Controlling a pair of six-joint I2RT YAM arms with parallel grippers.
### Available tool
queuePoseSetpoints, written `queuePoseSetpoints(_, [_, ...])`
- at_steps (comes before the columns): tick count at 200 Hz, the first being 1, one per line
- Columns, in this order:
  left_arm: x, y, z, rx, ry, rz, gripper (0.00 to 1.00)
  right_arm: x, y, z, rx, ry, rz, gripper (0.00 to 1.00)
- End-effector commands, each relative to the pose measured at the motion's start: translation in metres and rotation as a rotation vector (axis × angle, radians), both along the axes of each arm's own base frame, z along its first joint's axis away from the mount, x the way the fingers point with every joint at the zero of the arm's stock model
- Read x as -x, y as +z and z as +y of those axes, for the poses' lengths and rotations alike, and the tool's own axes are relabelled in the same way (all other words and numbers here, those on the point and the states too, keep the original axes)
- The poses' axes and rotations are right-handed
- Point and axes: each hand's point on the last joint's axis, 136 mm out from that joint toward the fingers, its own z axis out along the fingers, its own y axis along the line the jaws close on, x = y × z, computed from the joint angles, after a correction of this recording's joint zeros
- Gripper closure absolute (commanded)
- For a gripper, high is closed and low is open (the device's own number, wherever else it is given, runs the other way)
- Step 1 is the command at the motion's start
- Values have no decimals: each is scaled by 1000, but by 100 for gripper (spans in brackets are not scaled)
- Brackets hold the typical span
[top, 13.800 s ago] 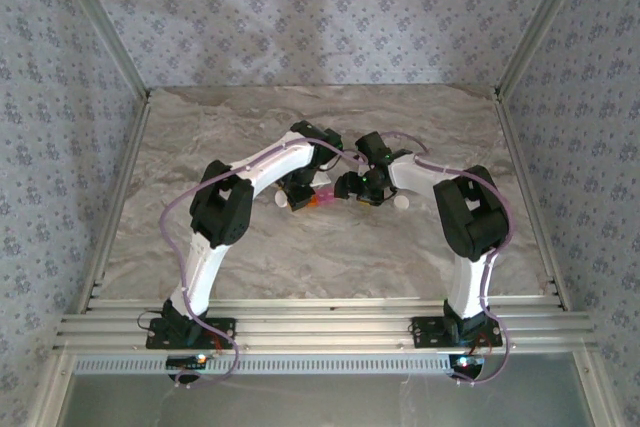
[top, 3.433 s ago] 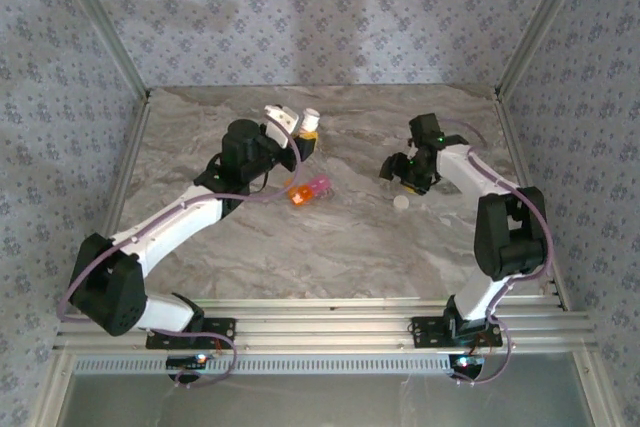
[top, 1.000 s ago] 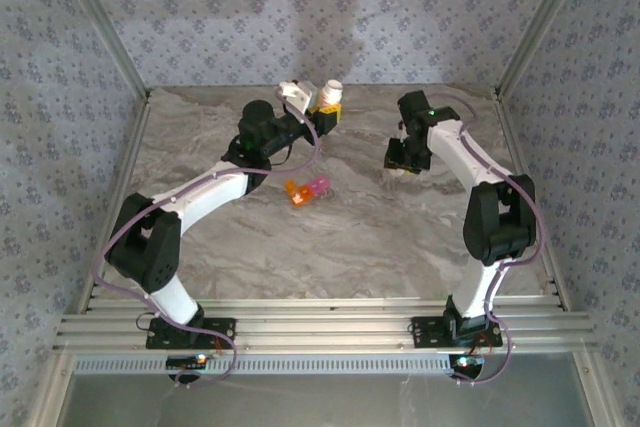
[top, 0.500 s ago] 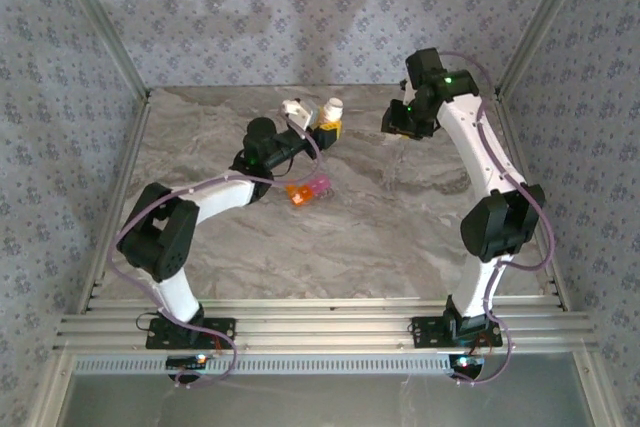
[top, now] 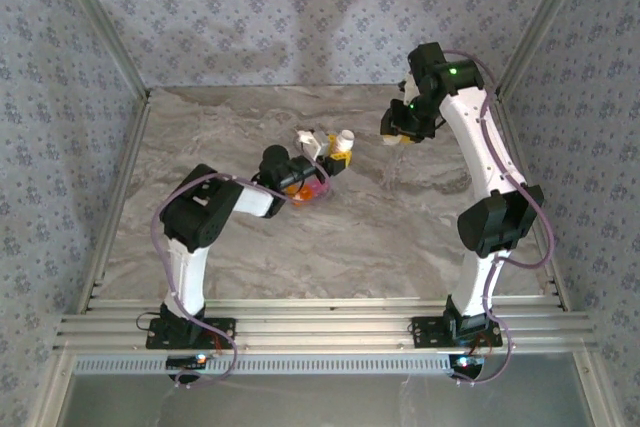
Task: Sort the pills into containers
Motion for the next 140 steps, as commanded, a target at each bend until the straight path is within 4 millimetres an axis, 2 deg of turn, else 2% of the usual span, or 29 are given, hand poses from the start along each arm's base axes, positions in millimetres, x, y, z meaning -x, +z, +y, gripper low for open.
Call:
queuePoseSetpoints(1, [21, 17, -19, 45, -92, -131, 100, 15, 5, 5, -29, 60, 41, 67])
queuePoseSetpoints(34, [28, 5, -38, 30, -138, -143, 100, 21, 4, 10, -38, 90, 65, 67])
queuePoseSetpoints(70, [32, 6, -51, 38, -174, -155, 100, 22, -3, 16, -42, 126, 103, 66])
queuePoseSetpoints(140, [32, 7, -58, 41, -206, -163, 100, 12, -19, 27, -37, 159, 151, 66])
